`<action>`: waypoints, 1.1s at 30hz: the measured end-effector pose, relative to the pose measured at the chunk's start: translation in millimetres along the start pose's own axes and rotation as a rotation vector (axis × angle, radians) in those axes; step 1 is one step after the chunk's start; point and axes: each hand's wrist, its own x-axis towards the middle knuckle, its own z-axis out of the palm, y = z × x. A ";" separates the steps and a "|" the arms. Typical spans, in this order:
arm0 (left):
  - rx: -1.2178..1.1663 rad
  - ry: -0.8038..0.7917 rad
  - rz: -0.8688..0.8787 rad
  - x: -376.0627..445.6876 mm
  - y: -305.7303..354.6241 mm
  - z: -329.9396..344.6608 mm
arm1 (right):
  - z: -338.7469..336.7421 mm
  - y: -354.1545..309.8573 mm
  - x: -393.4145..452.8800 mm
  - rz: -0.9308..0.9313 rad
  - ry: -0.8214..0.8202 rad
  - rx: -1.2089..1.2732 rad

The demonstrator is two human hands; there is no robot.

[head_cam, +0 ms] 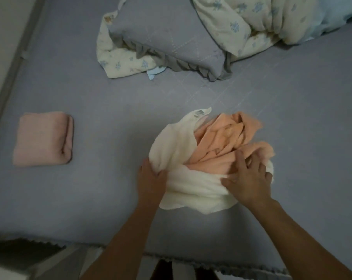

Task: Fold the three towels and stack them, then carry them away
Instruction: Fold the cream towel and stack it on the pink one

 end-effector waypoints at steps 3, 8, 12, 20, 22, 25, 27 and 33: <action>0.040 0.162 -0.119 7.0 -33.5 -49.3 | -8.1 -14.2 3.6 0.066 0.012 0.106; 0.034 0.350 -0.154 33.8 -73.8 -121.8 | -20.3 -40.2 -3.4 0.101 0.039 -0.008; 0.115 0.052 -0.063 61.0 -72.8 -132.5 | -8.5 -99.7 -14.3 -0.115 -0.010 0.048; -0.215 -0.113 -0.066 121.0 -95.3 -126.9 | 56.8 -252.5 -1.8 0.056 -0.192 0.877; -0.301 -0.099 -0.203 148.3 -116.3 -137.2 | 62.5 -281.0 21.0 0.113 -0.122 0.901; -0.561 -0.458 -0.383 175.4 -121.6 -139.3 | 65.8 -318.9 60.5 0.180 -0.146 0.885; -0.679 -0.629 -0.496 184.4 -113.9 -145.0 | 64.1 -337.7 76.9 0.204 -0.245 0.828; -0.347 -0.421 0.112 194.6 -89.6 -197.0 | 34.5 -342.5 74.7 -0.001 -0.256 0.959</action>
